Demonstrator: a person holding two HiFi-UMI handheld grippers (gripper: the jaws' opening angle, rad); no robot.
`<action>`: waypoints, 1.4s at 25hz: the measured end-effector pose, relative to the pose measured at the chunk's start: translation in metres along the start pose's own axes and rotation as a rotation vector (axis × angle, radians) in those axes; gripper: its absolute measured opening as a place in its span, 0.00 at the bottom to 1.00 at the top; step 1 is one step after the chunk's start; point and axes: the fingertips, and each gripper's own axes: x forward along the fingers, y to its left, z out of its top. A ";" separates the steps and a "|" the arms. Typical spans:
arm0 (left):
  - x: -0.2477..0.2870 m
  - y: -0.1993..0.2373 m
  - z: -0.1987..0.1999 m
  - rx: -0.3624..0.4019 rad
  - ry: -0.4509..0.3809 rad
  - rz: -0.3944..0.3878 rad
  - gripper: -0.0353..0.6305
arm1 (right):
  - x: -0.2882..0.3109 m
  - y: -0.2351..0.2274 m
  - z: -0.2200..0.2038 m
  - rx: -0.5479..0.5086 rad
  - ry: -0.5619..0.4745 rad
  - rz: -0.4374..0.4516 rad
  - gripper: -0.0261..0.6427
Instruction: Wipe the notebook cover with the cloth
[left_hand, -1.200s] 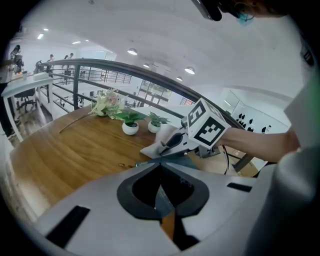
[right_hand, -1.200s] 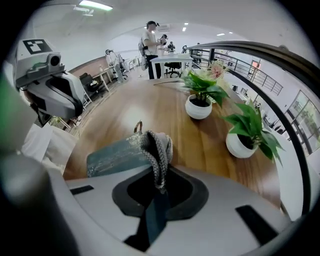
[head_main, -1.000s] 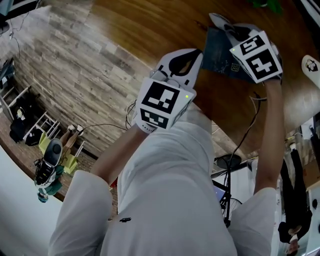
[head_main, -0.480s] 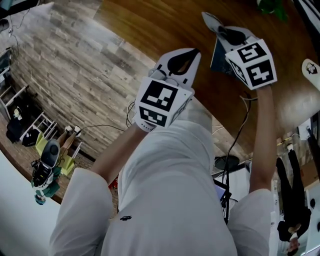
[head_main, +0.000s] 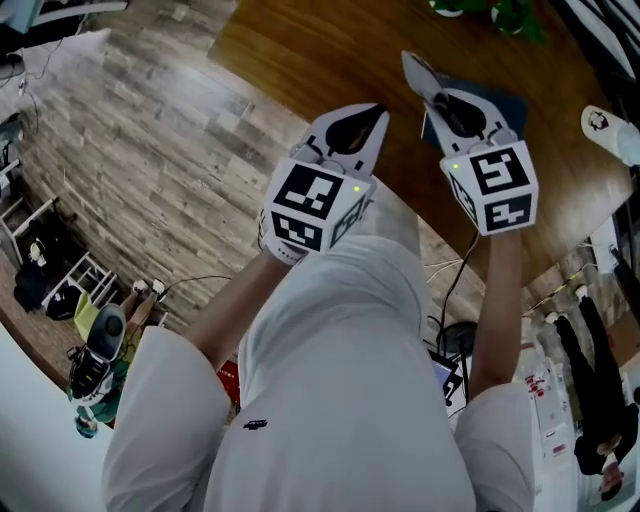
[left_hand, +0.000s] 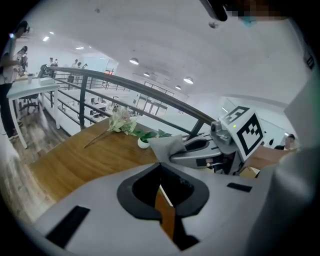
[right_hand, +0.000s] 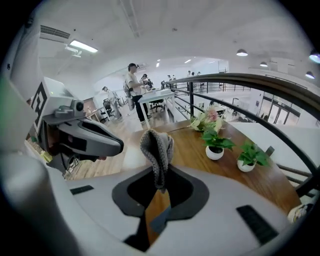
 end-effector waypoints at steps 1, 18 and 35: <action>-0.006 -0.001 0.004 0.002 -0.005 -0.005 0.08 | -0.008 0.002 0.007 0.010 -0.021 -0.019 0.10; -0.098 -0.006 0.067 0.052 -0.104 -0.060 0.08 | -0.157 0.022 0.077 0.157 -0.345 -0.373 0.10; -0.145 -0.050 0.148 0.188 -0.259 -0.184 0.08 | -0.284 0.045 0.066 0.247 -0.575 -0.690 0.10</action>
